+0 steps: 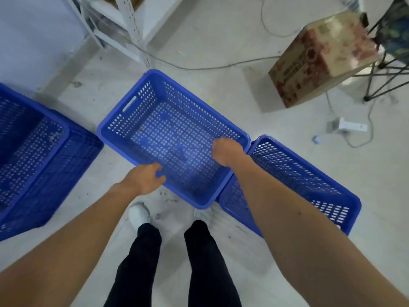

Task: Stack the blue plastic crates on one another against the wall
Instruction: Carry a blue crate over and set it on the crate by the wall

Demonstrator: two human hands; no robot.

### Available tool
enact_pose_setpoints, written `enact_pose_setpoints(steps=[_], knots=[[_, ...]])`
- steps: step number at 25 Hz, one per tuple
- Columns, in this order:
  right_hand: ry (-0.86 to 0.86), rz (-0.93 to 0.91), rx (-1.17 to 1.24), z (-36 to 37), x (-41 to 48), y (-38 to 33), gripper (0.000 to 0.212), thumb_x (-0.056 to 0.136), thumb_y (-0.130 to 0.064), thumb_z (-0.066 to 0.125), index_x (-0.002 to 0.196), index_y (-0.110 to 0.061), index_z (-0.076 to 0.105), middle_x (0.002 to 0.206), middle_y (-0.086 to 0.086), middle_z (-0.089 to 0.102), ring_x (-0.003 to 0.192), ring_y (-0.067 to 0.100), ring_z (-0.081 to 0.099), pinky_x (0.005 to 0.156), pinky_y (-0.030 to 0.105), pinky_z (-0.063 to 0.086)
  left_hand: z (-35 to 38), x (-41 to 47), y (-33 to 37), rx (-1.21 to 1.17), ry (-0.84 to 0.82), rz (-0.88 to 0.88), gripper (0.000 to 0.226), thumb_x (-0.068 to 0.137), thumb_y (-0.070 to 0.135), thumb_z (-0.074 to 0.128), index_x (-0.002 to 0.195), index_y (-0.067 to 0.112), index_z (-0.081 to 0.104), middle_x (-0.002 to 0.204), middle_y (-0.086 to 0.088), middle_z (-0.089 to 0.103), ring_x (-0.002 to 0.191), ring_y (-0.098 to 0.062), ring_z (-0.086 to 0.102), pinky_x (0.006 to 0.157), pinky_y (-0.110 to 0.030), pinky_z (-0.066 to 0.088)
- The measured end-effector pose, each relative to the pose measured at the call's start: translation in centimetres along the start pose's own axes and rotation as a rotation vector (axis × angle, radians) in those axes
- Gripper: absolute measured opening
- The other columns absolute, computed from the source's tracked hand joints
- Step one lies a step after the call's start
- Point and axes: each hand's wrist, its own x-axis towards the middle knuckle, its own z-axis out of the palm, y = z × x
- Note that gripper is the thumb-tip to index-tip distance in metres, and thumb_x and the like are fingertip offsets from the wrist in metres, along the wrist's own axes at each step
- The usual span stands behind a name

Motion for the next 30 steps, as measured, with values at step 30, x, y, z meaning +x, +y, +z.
enact_pose_setpoints(steps=[30], knots=[[0.297, 0.134, -0.179, 4.8, 26.1, 4.4, 0.067, 0.083, -0.007, 0.062, 0.143, -0.004, 0.030, 0.137, 0.020, 0.036, 0.120, 0.039, 0.042, 0.093, 0.049, 0.045, 12.2, 21.6, -11.8, -1.495, 0.072, -0.689, 0.041, 0.087, -0.003, 0.057, 0.127, -0.001, 0.055, 0.112, -0.023, 0.069, 0.078, -0.028, 0.070, 0.061, -0.037, 0.055]])
